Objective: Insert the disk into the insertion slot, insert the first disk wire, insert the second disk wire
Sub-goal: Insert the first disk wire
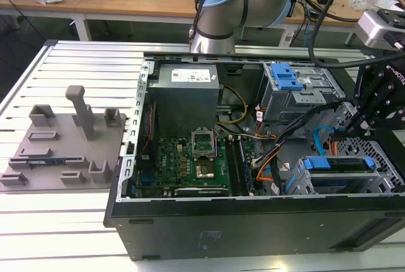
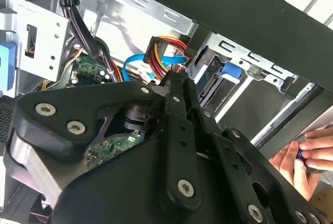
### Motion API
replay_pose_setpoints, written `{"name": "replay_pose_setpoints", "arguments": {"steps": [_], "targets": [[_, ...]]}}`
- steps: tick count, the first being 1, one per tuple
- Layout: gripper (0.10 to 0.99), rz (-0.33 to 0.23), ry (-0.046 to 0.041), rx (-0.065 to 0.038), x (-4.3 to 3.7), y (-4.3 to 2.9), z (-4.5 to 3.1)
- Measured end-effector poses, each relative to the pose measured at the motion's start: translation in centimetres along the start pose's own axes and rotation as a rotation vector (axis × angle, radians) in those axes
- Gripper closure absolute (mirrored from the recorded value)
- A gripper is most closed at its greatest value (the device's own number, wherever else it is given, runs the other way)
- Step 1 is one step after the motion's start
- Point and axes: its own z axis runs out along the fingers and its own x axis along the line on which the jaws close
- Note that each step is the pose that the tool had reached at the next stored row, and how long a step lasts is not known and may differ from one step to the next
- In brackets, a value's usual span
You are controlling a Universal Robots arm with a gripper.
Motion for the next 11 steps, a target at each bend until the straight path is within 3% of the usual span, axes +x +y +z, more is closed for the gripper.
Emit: {"name": "replay_pose_setpoints", "arguments": {"steps": [1, 2, 3, 4, 9, 11], "targets": [[0.922, -0.002, -0.0001, 0.002, 0.02, -0.01, 0.01], [0.922, -0.004, -0.0006, 0.014, 0.05, -0.02, 0.02], [0.922, -0.005, -0.0033, 0.044, 0.07, 0.03, 0.04], [0.922, -0.005, -0.0056, 0.051, 0.12, 0.19, 0.09], [0.922, -0.005, -0.0056, 0.051, 0.13, 0.39, 0.12], [0.922, -0.005, -0.0058, 0.053, 0.17, 0.78, 0.16]]}}
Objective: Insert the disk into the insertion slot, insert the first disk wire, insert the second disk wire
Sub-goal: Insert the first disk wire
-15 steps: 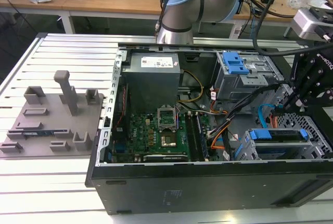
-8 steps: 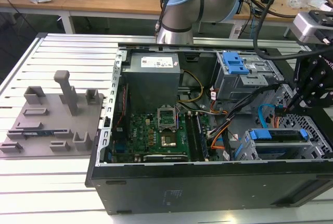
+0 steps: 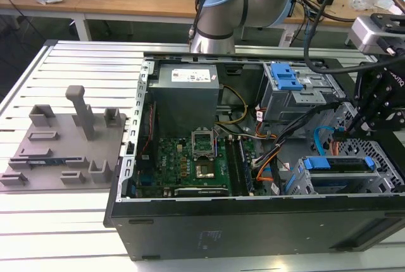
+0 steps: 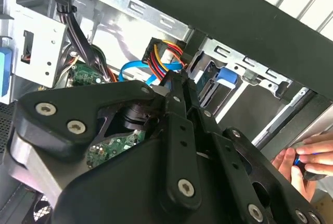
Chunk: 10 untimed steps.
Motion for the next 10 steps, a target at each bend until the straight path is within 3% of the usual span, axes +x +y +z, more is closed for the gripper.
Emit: {"name": "replay_pose_setpoints", "arguments": {"steps": [5, 8, 10], "targets": [[0.922, 0.000, -0.0005, 0.006, 1.23, 0.07, 0.02], [0.922, 0.000, -0.0003, 0.007, 1.35, 0.15, 0.08], [0.922, 0.004, 0.0084, 0.008, 1.36, 0.16, 0.15]]}}
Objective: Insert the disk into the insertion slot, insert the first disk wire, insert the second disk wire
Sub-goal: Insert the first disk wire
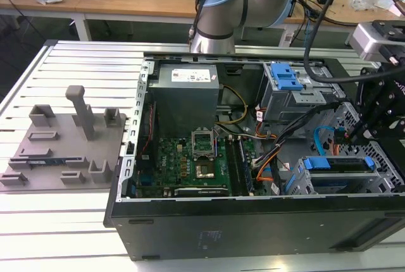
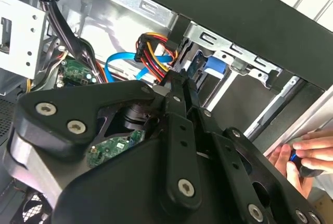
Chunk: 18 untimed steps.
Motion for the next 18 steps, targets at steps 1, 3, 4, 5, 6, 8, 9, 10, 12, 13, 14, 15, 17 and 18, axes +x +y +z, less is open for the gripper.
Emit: {"name": "replay_pose_setpoints", "arguments": {"steps": [1, 3, 4, 5, 6, 8, 9, 10, 12, 13, 14, 15, 17, 18], "targets": [[0.922, 0.003, 0.0069, 0.001, 0.00, 0.00, 0.06], [0.922, 0.003, 0.0082, 0.001, 0.00, 0.00, 0.05], [0.922, 0.003, 0.0083, 0.001, 0.00, 0.00, 0.05], [0.922, 0.003, 0.0083, 0.001, 0.00, 0.00, 0.05], [0.922, 0.004, 0.0083, 0.001, 0.00, 0.00, 0.06], [0.922, 0.046, 0.0082, 0.000, -0.03, -0.06, 0.07], [0.922, 0.047, 0.0086, 0.000, -0.03, -0.07, 0.07], [0.922, 0.047, 0.0088, 0.000, -0.03, -0.07, 0.06], [0.922, 0.047, 0.0086, 0.000, 0.01, -0.07, 0.08], [0.922, 0.047, 0.0088, 0.000, 0.12, -0.09, 0.08], [0.922, 0.047, 0.0088, 0.000, 0.20, -0.09, 0.09], [0.922, 0.047, 0.0087, 0.000, 0.27, -0.08, 0.10], [0.922, 0.047, 0.0087, 0.000, 0.37, -0.07, 0.11], [0.922, 0.047, 0.0088, 0.000, 0.43, -0.05, 0.12]]}}
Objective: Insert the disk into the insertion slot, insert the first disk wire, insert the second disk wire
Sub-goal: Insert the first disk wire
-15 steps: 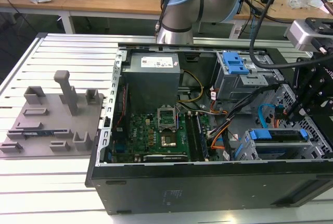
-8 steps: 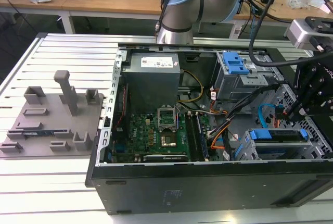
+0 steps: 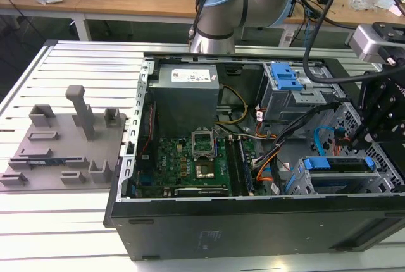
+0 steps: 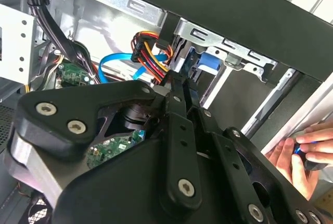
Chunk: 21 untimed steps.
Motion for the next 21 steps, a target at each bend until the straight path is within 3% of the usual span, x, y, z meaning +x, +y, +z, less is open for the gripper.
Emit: {"name": "replay_pose_setpoints", "arguments": {"steps": [21], "targets": [[0.922, 0.000, 0.0000, 0.000, 0.85, 0.14, 0.35]]}}
